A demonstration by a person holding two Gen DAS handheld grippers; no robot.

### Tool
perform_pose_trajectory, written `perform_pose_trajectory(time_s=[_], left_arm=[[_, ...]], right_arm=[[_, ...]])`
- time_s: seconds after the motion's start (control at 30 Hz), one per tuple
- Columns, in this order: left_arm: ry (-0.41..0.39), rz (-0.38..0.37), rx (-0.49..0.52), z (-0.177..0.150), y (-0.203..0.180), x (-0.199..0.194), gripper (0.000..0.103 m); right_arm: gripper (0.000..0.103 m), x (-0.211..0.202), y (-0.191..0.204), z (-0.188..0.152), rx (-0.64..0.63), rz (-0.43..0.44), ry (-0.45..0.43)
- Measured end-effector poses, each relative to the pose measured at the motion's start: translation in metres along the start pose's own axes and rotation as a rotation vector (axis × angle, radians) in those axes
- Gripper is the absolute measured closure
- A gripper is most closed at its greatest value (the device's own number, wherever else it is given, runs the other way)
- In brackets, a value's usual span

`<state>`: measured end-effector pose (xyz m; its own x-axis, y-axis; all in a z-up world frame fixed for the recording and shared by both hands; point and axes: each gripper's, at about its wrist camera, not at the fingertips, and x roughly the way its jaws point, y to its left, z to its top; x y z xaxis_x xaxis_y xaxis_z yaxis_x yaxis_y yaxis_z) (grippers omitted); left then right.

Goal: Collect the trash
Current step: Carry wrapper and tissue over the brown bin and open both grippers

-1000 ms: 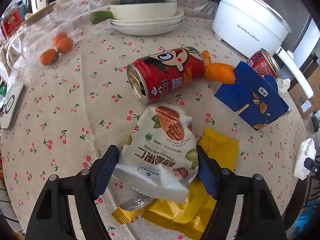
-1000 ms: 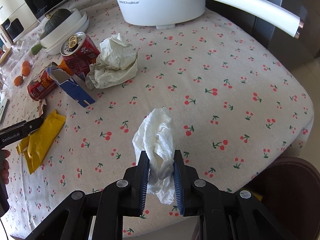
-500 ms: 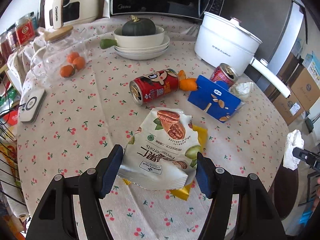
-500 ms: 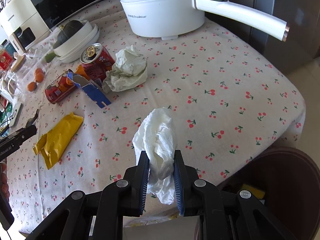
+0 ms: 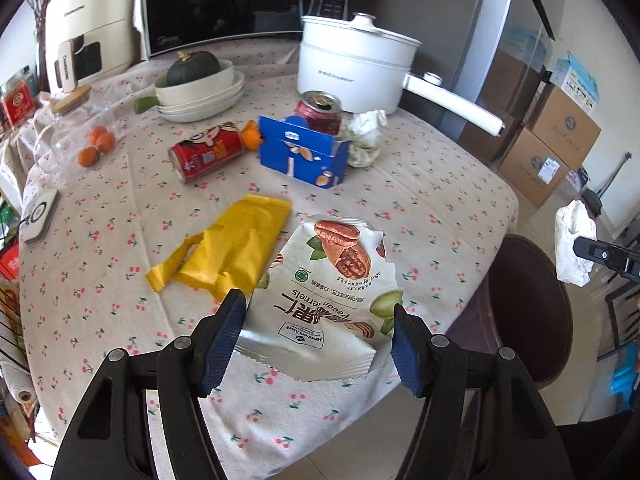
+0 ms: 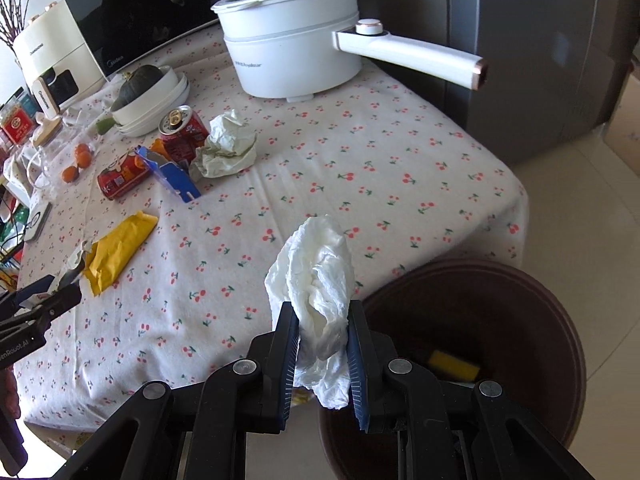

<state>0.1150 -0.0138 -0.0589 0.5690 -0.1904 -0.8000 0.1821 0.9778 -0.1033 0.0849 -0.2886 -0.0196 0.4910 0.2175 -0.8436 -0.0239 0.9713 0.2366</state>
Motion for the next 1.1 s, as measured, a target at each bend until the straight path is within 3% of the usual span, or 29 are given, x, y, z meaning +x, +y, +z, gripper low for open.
perform_pose_trajectory(time_s=[0.27, 0.57, 0.87, 1.0, 1.03, 1.1], left_arm=[[0.002, -0.093, 0.131, -0.013, -0.075, 0.003, 0.033], [0.044, -0.190, 0.239, -0.028, -0.147, 0.022, 0.033], [0.056, -0.264, 0.314, -0.034, -0.200, 0.048, 0.032], [0.047, -0.284, 0.307, -0.031, -0.209, 0.055, 0.024], [0.064, -0.278, 0.305, -0.030, -0.209, 0.059, 0.016], [0.065, -0.250, 0.311, -0.030, -0.210, 0.063, 0.011]], right_arm=[[0.081, -0.019, -0.051, -0.034, 0.085, -0.028, 0.015], [0.081, -0.022, -0.111, -0.068, 0.131, -0.121, 0.057], [0.081, -0.019, -0.140, -0.087, 0.138, -0.161, 0.103], [0.081, -0.019, -0.144, -0.087, 0.141, -0.158, 0.107], [0.081, -0.018, -0.144, -0.086, 0.140, -0.157, 0.108], [0.081, -0.017, -0.144, -0.085, 0.136, -0.155, 0.110]])
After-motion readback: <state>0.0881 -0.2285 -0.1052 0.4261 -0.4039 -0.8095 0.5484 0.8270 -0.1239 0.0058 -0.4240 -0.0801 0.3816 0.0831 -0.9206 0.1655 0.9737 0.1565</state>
